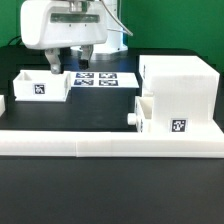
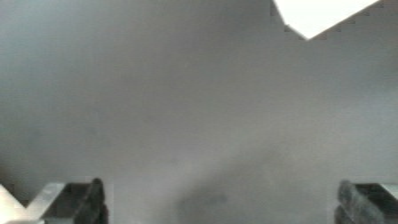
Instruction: Assemble drawer
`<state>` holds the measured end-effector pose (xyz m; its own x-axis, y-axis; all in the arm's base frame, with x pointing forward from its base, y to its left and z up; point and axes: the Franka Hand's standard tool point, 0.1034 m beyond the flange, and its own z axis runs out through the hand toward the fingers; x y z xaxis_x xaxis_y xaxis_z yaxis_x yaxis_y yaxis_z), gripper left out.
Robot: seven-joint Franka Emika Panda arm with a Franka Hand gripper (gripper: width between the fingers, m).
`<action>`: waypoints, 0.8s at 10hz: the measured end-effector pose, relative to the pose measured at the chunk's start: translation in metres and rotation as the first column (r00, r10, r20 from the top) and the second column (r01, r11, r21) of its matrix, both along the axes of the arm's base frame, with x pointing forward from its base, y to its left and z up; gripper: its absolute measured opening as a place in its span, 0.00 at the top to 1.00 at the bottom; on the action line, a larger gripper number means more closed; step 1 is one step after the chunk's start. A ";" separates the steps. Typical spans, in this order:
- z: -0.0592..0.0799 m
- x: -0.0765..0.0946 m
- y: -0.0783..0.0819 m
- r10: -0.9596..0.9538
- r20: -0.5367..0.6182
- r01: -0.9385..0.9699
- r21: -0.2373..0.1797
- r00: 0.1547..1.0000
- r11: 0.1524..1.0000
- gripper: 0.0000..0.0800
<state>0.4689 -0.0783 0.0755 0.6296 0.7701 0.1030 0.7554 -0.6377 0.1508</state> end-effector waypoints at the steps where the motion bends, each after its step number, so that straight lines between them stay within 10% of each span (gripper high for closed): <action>1: -0.005 -0.012 -0.007 -0.082 -0.012 0.082 0.014 0.997 0.997 0.19; 8: -0.016 -0.031 -0.011 -0.543 -0.105 0.551 0.072 0.833 0.832 0.19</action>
Offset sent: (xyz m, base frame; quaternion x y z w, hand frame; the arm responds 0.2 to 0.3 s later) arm 0.0000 0.0000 0.0000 0.0000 0.0000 0.1938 0.9810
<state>0.4383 -0.0893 0.0597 0.9537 0.2866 0.0914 0.2855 -0.9581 0.0246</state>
